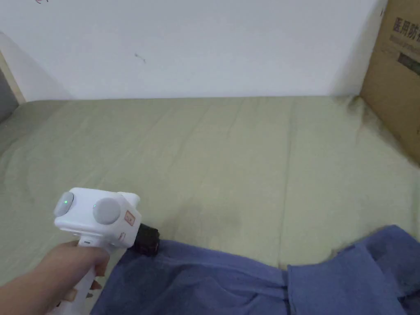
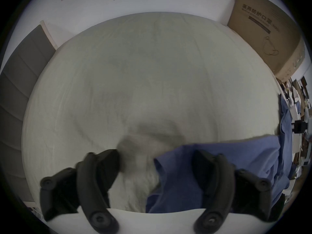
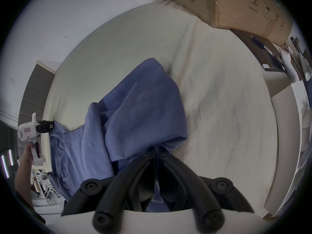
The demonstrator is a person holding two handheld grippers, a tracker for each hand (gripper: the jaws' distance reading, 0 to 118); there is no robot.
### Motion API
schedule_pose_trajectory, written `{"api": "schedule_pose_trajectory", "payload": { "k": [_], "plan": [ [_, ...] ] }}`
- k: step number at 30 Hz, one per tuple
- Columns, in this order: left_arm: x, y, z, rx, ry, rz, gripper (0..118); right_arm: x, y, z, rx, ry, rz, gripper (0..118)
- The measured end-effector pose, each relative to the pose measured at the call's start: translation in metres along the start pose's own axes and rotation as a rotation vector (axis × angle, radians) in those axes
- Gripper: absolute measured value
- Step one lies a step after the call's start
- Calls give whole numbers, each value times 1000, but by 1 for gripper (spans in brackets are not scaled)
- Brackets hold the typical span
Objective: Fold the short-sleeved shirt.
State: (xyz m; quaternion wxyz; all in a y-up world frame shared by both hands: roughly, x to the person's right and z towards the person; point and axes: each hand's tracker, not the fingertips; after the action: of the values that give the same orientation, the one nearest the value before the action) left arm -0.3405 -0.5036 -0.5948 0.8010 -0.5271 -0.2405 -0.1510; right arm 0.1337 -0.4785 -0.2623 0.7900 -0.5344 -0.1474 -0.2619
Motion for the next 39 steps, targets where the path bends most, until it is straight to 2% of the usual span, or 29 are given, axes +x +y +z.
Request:
{"api": "schedule_pose_trajectory", "payload": {
  "k": [2, 3, 4, 7, 10, 13, 15, 18, 26, 29, 39],
  "plan": [
    [0, 0, 9, 26, -1, -36, 47, -3, 0, -1, 5, 0, 12, 3],
    [2, -1, 14, 31, -5, -41, 13, -5, -1, 0, 16, -1, 19, 3],
    [2, -1, 17, 31, -7, -40, 0, -7, -3, 2, 33, 1, 22, 3],
    [0, -5, 32, 31, -38, -3, 0, -12, -8, 16, 89, 19, 14, 3],
    [1, -9, 68, 120, -48, 11, 0, -16, -11, 50, 161, 29, 27, 3],
    [-2, -10, 127, 210, -87, 51, 0, -19, -15, 104, 224, 63, 21, 3],
    [4, -15, 178, 271, -118, 51, 0, -23, -17, 146, 276, 73, 45, 3],
    [7, -24, 254, 376, -89, 12, 0, -33, -26, 213, 384, 90, 97, 3],
    [-18, -39, 423, 715, -49, 92, 0, -41, -36, 347, 636, 111, 101, 3],
    [-23, -42, 456, 801, -61, 117, 0, -45, -36, 376, 706, 157, 104, 3],
    [-17, -9, 492, 855, -39, 158, 0, -77, 16, 415, 785, 116, 89, 3]
  ]
}}
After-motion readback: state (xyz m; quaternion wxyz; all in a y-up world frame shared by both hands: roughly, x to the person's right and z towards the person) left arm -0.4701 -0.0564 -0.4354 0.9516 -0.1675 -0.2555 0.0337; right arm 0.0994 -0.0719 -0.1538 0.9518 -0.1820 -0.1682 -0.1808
